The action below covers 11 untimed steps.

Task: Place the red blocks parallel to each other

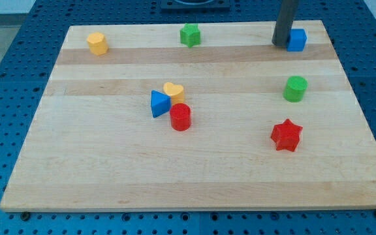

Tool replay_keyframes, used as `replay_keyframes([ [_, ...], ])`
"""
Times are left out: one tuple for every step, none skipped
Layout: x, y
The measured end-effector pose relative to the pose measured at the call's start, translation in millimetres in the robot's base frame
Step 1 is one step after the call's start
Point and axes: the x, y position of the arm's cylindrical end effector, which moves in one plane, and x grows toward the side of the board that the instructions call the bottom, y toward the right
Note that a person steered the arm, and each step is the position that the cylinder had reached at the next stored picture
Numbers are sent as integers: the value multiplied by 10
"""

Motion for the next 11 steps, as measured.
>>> replay_keyframes([
  [2,-22],
  [25,-163],
  [46,-197],
  [405,-454],
  [1175,-741],
  [1958,-882],
  [2073,-463],
  [2118,-7],
  [2379,265],
  [2646,240],
  [2660,145],
])
